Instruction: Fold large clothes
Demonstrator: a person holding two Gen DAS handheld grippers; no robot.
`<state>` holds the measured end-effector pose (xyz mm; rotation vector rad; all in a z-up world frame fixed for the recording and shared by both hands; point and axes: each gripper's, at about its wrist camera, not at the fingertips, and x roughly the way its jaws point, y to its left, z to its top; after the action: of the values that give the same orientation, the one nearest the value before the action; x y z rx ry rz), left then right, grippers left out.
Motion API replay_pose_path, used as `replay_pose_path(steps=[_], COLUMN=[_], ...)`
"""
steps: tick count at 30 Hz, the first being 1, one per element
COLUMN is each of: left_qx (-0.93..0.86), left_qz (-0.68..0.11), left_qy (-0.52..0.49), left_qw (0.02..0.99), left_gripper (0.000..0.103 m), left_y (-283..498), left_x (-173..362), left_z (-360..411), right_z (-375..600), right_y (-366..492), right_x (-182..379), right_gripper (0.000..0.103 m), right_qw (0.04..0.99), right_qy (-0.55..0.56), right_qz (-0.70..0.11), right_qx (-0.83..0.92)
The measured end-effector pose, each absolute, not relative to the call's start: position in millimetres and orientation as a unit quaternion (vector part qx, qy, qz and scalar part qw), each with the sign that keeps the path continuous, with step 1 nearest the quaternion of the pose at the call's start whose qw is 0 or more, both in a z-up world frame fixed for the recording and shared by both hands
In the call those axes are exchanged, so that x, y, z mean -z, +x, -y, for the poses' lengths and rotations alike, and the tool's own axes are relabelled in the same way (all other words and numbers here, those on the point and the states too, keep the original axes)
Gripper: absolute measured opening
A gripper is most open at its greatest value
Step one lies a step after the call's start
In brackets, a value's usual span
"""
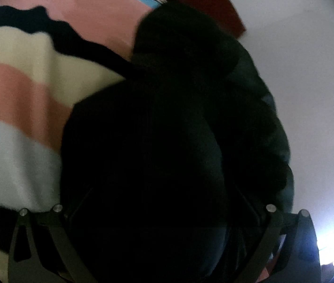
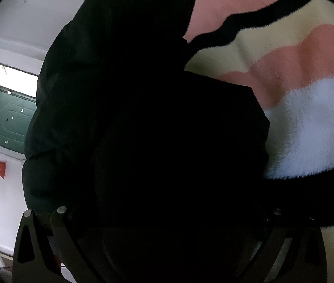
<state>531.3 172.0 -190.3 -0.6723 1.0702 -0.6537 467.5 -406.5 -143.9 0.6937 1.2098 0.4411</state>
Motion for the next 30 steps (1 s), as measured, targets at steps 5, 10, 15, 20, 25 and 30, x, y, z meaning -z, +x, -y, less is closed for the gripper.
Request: replay_pose_path(steps=[5, 10, 15, 20, 25, 30], left_qx=[0.34, 0.373, 0.429, 0.446, 0.467, 0.468], left_qz=[-0.476, -0.446, -0.41, -0.363, -0.343, -0.355], left_qy=[-0.322, -0.354, -0.342, -0.359, -0.35, -0.303], left_qw=[0.745, 0.732, 0.728, 0.735, 0.736, 0.751], left_gripper=[0.102, 0.098, 0.095, 0.094, 0.094, 0.094], left_y=[519, 507, 489, 474, 446, 428], left_x=[185, 182, 150, 109, 69, 64], left_z=[-162, -152, -135, -145, -151, -150], right_z=[397, 392, 372, 357, 349, 359], right_y=[469, 466, 468, 462, 431, 390], right_x=[140, 133, 91, 32, -21, -38], right_gripper=[0.102, 0.077, 0.042, 0.031, 0.029, 0.03], right_qw=[0.742, 0.742, 0.776, 0.817, 0.831, 0.835], right_qy=[0.314, 0.333, 0.29, 0.256, 0.247, 0.254], right_qz=[-0.554, -0.534, -0.503, -0.448, -0.412, -0.397], right_qx=[-0.209, -0.231, -0.246, -0.259, -0.28, -0.284])
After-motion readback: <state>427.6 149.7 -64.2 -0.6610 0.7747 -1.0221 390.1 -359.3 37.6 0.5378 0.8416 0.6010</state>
